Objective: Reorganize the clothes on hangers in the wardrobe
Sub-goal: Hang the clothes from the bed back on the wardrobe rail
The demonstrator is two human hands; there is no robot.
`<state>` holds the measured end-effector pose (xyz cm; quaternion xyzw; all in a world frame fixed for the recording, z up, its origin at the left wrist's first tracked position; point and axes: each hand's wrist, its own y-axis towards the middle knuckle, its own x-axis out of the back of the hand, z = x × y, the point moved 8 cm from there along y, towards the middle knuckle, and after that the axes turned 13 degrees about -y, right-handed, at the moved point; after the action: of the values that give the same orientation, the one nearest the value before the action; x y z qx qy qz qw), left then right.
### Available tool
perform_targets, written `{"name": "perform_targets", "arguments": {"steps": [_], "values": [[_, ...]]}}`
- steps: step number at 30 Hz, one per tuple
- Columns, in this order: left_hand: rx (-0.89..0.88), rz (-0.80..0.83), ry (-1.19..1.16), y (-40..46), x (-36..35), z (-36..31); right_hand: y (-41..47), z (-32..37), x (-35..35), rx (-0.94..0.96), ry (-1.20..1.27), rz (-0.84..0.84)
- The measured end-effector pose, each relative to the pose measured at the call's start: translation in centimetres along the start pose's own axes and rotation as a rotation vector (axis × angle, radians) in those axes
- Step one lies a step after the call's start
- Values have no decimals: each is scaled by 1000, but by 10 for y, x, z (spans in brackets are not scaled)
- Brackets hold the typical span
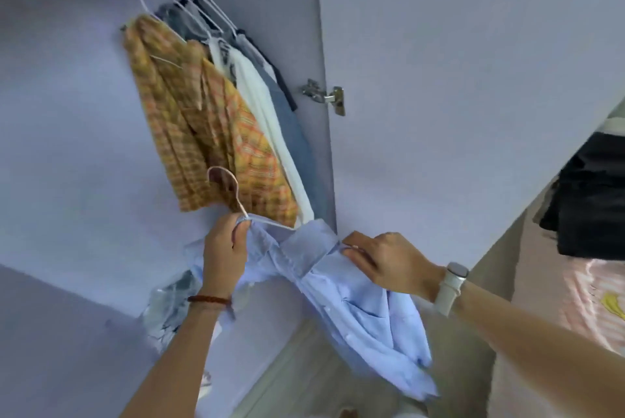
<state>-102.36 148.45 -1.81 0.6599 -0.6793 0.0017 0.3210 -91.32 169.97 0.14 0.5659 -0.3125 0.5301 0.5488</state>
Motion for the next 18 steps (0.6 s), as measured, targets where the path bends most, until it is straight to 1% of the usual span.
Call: {"name": "perform_targets", "arguments": {"steps": [3, 6, 9, 11, 12, 14, 18], "values": [[-58, -134, 73, 20, 53, -7, 45, 32, 4, 96, 57, -76], [-90, -277, 144, 43, 101, -17, 95, 54, 12, 119, 186, -87], [-62, -422, 257, 65, 140, -24, 140, 74, 28, 171, 273, -149], [-23, -511, 271, 78, 161, -31, 168, 81, 36, 156, 262, -225], [-36, -540, 272, 85, 168, -39, 183, 82, 36, 134, 267, -241], [-129, -574, 334, 97, 177, -68, 214, 84, 37, 79, 299, -249], [-441, -651, 630, 120, 185, -139, 271, 92, 52, 42, 348, -360]]}}
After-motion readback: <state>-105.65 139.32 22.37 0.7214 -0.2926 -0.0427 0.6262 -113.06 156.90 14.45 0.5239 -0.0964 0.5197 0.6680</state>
